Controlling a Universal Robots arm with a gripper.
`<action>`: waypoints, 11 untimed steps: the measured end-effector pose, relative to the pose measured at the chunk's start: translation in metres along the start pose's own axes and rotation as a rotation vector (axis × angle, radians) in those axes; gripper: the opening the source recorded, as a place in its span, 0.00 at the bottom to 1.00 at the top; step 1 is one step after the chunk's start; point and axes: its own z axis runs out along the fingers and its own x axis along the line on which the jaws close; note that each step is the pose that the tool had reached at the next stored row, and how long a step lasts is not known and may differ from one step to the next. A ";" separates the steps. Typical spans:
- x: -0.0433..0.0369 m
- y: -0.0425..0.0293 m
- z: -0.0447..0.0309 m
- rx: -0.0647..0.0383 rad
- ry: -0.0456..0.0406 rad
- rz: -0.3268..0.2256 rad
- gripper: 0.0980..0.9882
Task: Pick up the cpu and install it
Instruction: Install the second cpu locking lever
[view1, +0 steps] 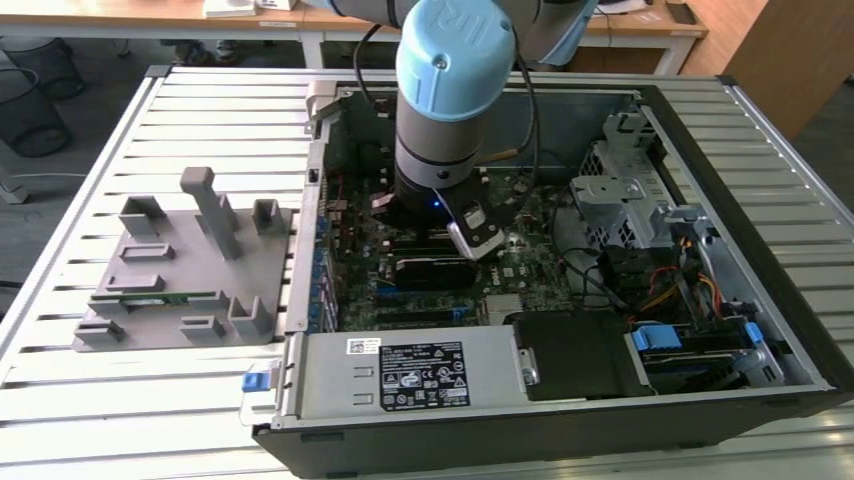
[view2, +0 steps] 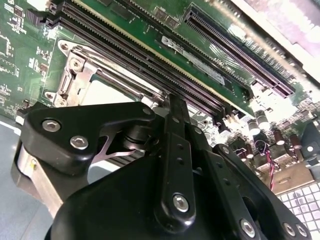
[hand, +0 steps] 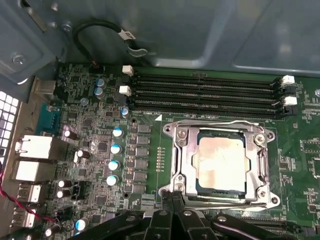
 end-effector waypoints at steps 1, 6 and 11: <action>0.0001 -0.0001 0.0004 -0.003 -0.0002 0.000 0.01; 0.0011 -0.0005 0.0022 -0.014 -0.0010 0.000 0.01; 0.0039 -0.0007 0.0037 -0.020 -0.0013 0.000 0.01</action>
